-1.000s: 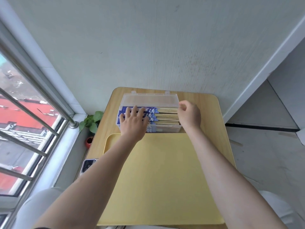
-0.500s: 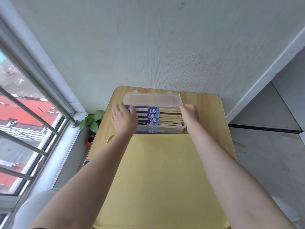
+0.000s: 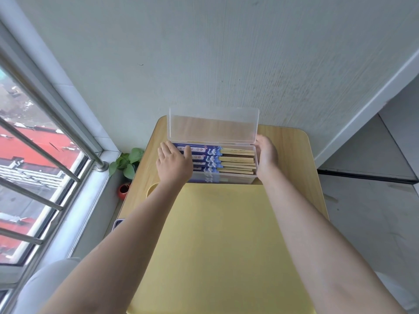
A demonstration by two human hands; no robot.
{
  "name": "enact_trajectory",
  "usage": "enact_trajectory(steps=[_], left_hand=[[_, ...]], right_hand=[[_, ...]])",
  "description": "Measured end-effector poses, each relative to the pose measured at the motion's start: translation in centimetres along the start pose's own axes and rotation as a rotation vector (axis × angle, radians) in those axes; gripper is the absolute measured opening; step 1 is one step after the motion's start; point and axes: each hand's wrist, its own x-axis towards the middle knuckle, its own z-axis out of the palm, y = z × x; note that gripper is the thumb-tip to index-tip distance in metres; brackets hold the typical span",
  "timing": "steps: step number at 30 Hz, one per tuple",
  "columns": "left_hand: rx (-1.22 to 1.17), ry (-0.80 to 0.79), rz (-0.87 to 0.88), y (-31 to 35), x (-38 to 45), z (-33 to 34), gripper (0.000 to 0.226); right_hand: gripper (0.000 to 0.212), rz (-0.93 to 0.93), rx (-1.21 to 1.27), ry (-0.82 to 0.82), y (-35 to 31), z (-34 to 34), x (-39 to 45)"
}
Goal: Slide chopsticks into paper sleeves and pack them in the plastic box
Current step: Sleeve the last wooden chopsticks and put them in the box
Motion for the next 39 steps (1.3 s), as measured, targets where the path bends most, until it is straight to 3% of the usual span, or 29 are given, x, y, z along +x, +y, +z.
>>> enact_trajectory(steps=[4, 8, 11, 15, 19, 22, 27, 31, 39], left_hand=[[-0.362, 0.078, -0.005, 0.1, -0.5, -1.0, 0.047], [-0.868, 0.126, -0.284, -0.1, -1.0, -2.6, 0.039], [-1.051, 0.065, -0.385, -0.8, -1.5, -3.3, 0.05], [-1.061, -0.001, -0.393, -1.2, -3.0, -3.6, 0.044], [-0.907, -0.023, -0.263, -2.3, -3.5, -3.1, 0.051], [-0.877, -0.037, -0.231, -3.3, -3.4, -2.8, 0.059], [-0.839, -0.029, -0.171, -4.5, -3.5, -2.0, 0.056], [-0.88, 0.015, -0.181, -4.2, -3.6, -1.8, 0.07], [-0.978, 0.042, -0.296, -3.9, -3.1, -1.8, 0.026]], right_hand=[[0.047, -0.029, 0.038, 0.018, 0.0, -0.4, 0.6], [0.045, -0.038, 0.048, 0.012, -0.4, -1.0, -0.4], [0.031, -0.086, -0.057, -0.021, -0.5, -1.5, -2.1], [0.009, -0.19, -0.258, -0.03, 0.9, -2.5, -3.8], [0.043, -0.207, -0.335, -0.027, 2.8, -3.4, -4.8], [0.06, -0.106, -0.358, 0.0, 3.4, -3.3, -5.0], [0.017, -0.107, -0.423, 0.036, 3.7, -2.8, -5.5], [0.017, -0.13, -0.437, 0.062, 3.8, -2.7, -5.4], [0.015, -0.109, -0.368, 0.064, 4.0, -2.5, -5.5]])
